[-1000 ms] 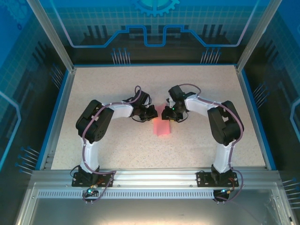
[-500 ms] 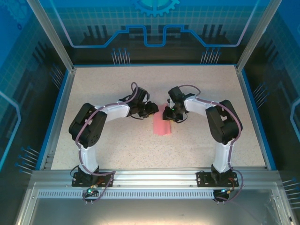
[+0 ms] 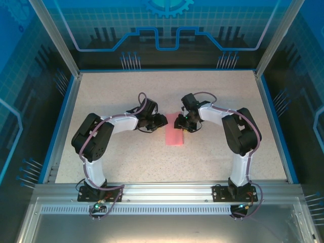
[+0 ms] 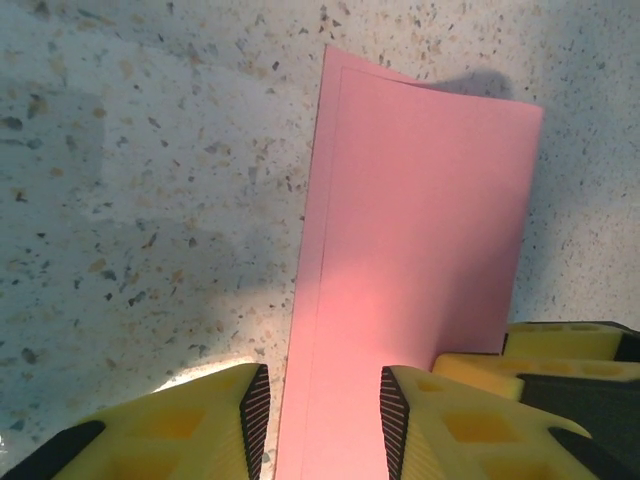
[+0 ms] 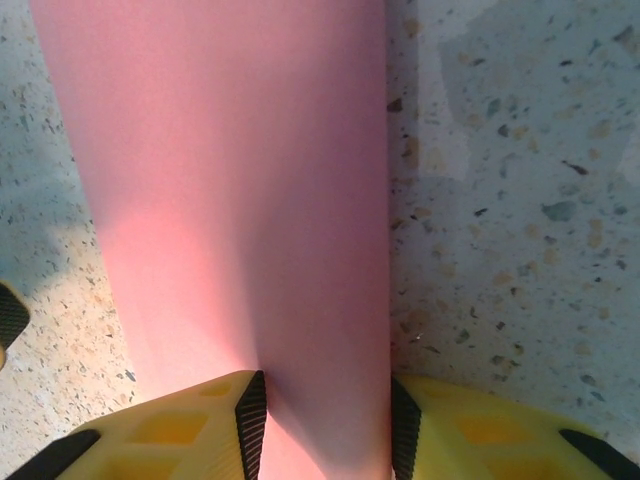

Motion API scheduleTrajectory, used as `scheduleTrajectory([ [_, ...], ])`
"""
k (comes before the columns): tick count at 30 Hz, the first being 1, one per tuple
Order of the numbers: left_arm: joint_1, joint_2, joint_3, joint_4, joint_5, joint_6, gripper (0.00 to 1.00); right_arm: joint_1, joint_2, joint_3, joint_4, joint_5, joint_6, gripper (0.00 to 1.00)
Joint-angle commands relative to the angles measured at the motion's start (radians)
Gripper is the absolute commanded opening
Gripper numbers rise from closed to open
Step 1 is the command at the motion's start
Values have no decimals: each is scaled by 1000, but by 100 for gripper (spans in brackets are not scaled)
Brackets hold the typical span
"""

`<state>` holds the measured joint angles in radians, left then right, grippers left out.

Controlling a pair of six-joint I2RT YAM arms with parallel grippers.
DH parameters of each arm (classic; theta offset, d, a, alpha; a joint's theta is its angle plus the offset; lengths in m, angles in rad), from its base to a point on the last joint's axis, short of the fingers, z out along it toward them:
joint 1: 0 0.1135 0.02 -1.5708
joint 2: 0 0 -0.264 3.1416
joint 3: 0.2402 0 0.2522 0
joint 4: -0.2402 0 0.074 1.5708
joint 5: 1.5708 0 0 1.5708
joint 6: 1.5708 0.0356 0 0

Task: Fold a paper plane with a square sheet of paper (pick it up from the middle)
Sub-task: Hold the square sheet of paper at the center of the table.

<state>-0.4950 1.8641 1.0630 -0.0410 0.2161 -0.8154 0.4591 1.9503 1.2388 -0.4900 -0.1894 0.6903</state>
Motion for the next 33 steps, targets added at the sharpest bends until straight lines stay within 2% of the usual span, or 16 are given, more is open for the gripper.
scheduleTrajectory([
  [1,-2,-47,-17,0,-26,-20,39,3,76,-7,-60,78,29,41],
  [11,13,-70,-32,-8,-38,-20,40,25,112,17,-95,135,32,49],
  [27,20,-68,-22,-12,-16,-5,40,40,171,42,-114,151,31,52],
  [33,19,-50,-5,-6,27,1,39,39,183,45,-117,154,23,52],
])
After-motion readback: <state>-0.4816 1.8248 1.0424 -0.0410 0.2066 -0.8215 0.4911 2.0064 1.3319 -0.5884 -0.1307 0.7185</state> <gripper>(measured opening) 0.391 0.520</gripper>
